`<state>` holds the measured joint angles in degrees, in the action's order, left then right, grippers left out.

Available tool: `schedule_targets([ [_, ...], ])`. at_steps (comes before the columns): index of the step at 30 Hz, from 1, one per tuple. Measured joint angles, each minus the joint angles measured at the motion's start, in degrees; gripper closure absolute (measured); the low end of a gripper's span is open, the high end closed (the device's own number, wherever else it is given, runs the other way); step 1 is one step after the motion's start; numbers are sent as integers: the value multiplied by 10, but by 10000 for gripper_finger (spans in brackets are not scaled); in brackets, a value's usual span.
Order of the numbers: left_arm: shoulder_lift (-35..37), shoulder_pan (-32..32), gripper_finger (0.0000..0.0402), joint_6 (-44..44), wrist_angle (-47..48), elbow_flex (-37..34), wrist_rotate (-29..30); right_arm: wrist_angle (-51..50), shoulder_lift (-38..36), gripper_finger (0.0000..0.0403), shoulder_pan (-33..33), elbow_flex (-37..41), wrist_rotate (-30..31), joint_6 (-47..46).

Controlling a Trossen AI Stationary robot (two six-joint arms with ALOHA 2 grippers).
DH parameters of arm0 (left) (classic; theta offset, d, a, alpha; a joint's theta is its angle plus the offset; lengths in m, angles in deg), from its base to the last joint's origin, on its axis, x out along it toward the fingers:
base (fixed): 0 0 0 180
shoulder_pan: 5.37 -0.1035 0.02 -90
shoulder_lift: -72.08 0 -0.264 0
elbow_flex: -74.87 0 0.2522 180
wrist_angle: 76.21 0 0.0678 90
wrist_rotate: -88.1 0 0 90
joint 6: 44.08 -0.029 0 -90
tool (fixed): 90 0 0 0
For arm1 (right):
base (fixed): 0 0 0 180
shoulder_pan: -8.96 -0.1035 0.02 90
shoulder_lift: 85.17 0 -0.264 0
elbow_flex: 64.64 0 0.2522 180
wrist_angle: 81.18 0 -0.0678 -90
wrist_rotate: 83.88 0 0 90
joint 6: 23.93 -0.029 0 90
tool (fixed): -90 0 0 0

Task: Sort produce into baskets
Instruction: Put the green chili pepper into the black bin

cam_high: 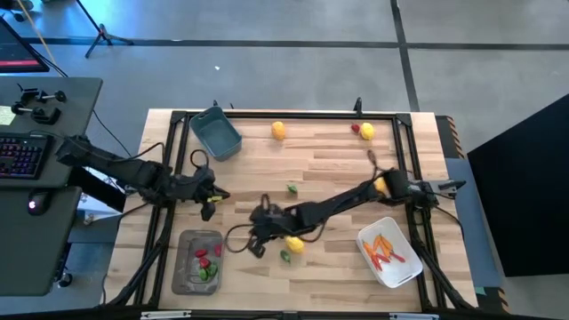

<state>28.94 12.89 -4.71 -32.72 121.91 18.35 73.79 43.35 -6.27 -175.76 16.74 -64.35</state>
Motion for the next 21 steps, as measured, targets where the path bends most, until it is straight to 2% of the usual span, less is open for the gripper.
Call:
schedule_targets([
  [6,-52,-79,402,-54,-72,0,-80,42,-142,403,13,186,37,-25],
  [14,-178,-162,402,-108,-202,0,-197,52,-320,403,19,390,80,-79],
  [19,-250,-182,400,-133,-295,0,-211,54,-405,403,19,475,90,-114],
  [21,-277,-191,400,-145,-303,8,-215,55,-430,403,19,499,90,-117],
])
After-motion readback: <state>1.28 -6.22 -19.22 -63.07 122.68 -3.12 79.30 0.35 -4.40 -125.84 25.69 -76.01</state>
